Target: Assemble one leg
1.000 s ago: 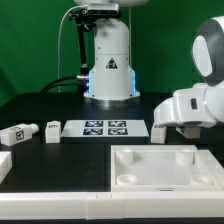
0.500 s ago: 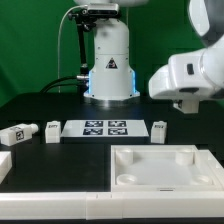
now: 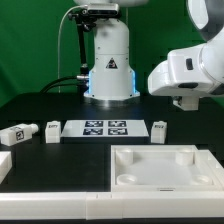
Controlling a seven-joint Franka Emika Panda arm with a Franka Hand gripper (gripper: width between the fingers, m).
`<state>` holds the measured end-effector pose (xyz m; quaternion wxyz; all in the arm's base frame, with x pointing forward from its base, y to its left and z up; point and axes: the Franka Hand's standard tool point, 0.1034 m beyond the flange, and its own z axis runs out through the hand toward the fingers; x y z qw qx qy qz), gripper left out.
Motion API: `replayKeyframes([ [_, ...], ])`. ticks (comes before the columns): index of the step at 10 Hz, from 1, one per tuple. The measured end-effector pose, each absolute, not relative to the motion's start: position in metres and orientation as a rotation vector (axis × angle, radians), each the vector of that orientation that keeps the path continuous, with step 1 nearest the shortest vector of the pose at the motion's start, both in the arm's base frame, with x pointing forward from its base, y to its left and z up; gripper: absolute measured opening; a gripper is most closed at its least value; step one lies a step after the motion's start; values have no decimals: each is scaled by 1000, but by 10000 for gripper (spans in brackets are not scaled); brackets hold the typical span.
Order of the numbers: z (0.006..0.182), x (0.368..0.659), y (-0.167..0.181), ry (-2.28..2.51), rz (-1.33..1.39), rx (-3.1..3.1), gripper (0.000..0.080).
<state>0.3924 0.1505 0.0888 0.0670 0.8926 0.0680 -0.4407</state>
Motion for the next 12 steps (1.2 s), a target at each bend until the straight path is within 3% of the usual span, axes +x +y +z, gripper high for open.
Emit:
replayKeyframes([
  [2,87,394,151,206,-1313,2701,287],
  [5,86,407,157,214,-924,2905,287],
  [9,108,456,159,258,-452,3072,287],
  [12,111,477,164,293,-24,3146,287],
])
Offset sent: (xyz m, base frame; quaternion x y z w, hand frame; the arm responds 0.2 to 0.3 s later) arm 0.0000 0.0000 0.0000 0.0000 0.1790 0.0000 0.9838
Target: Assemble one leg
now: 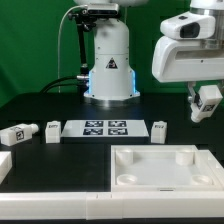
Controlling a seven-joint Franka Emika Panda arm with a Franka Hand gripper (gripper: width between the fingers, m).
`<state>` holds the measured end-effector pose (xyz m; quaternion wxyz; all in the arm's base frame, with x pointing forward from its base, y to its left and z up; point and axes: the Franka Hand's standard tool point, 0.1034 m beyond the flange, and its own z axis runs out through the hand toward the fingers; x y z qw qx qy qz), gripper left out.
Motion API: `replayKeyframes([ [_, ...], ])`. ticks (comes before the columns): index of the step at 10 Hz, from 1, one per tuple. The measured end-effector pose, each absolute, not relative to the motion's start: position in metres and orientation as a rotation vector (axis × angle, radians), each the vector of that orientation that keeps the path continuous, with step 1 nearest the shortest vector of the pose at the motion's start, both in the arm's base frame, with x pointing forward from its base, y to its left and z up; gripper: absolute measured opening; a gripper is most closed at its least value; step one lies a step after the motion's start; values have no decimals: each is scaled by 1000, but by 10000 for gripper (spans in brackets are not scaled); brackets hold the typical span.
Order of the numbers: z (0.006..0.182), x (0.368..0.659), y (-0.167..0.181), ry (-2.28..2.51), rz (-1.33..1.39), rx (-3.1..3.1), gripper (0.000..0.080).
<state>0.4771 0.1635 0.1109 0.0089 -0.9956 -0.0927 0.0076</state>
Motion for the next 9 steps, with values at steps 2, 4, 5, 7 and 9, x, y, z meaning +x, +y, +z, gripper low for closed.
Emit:
replayKeyframes([
  [2,109,475,167,-290,-232,-3060,287],
  [4,103,486,153,-411,-283,-3044,287],
  [5,106,511,149,-436,-314,-3039,287],
  [7,103,540,149,-466,-350,-3028,287],
  [9,101,557,147,-473,-371,-3024,287],
])
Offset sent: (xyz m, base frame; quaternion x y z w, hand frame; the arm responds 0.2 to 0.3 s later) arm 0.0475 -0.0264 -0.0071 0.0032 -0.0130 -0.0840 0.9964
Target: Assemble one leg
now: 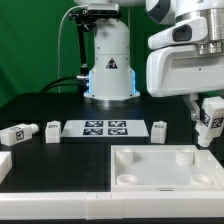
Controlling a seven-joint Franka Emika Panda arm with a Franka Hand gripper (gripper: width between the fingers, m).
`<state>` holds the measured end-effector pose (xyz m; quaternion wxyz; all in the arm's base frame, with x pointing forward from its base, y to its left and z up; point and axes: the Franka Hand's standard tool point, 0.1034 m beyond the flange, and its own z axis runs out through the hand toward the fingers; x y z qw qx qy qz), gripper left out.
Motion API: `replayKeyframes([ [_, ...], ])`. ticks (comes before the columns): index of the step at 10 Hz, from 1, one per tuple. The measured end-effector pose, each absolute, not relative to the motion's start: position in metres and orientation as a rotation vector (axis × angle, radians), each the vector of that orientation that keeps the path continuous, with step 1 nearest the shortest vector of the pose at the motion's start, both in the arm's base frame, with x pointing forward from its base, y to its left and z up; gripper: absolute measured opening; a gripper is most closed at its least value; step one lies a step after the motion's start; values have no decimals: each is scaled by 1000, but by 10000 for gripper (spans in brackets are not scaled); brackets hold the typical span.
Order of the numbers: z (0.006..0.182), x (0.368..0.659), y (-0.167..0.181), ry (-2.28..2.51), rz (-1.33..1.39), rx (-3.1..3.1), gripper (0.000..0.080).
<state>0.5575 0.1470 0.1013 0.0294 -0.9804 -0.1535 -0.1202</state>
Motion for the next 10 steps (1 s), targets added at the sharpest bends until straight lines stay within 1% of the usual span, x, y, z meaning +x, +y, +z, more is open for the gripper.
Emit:
replayKeyframes([
  [2,94,574,147,-501,-383,-3018,287],
  [5,94,575,147,-500,-412,-3013,287],
  [6,98,581,147,-498,-587,-2976,287],
  [7,94,577,145,-463,-672,-2954,287],
  [8,94,578,146,-419,-602,-2971,287],
  [9,103,592,148,-413,-605,-2970,287],
  [10,105,602,145,-422,-620,-2969,287],
])
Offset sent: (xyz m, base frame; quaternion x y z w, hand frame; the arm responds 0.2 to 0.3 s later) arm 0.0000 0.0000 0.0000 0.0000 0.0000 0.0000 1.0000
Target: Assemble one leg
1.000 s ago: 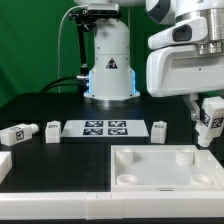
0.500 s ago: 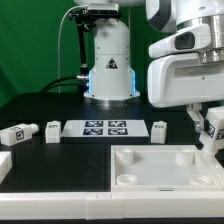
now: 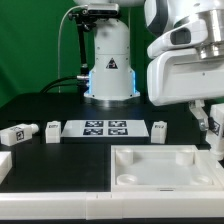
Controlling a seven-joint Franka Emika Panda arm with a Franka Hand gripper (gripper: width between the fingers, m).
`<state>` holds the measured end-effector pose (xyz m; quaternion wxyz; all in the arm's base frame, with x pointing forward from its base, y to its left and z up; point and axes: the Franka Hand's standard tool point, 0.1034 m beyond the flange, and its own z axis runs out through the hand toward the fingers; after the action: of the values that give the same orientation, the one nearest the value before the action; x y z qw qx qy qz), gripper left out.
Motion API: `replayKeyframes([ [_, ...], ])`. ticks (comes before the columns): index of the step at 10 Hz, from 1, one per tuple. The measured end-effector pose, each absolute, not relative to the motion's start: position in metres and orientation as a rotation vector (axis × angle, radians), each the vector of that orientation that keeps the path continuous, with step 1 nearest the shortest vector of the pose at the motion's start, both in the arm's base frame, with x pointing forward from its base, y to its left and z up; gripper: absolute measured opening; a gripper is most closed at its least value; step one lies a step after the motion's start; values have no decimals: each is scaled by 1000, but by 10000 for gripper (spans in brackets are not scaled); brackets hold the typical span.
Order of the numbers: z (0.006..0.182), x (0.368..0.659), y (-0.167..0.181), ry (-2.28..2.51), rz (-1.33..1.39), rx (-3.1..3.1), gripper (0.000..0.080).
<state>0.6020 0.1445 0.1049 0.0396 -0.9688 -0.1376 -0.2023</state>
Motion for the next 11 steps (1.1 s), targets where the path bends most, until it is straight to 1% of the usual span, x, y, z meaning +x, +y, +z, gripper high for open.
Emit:
replayKeyframes([
  [3,104,632,115,-490,-635,-2986,287],
  [4,99,632,104,-508,-634,-2992,287],
  [5,97,629,103,-504,-646,-2991,287],
  [9,97,628,104,-508,-643,-2991,287],
  [11,93,620,109,-517,-631,-2987,287],
])
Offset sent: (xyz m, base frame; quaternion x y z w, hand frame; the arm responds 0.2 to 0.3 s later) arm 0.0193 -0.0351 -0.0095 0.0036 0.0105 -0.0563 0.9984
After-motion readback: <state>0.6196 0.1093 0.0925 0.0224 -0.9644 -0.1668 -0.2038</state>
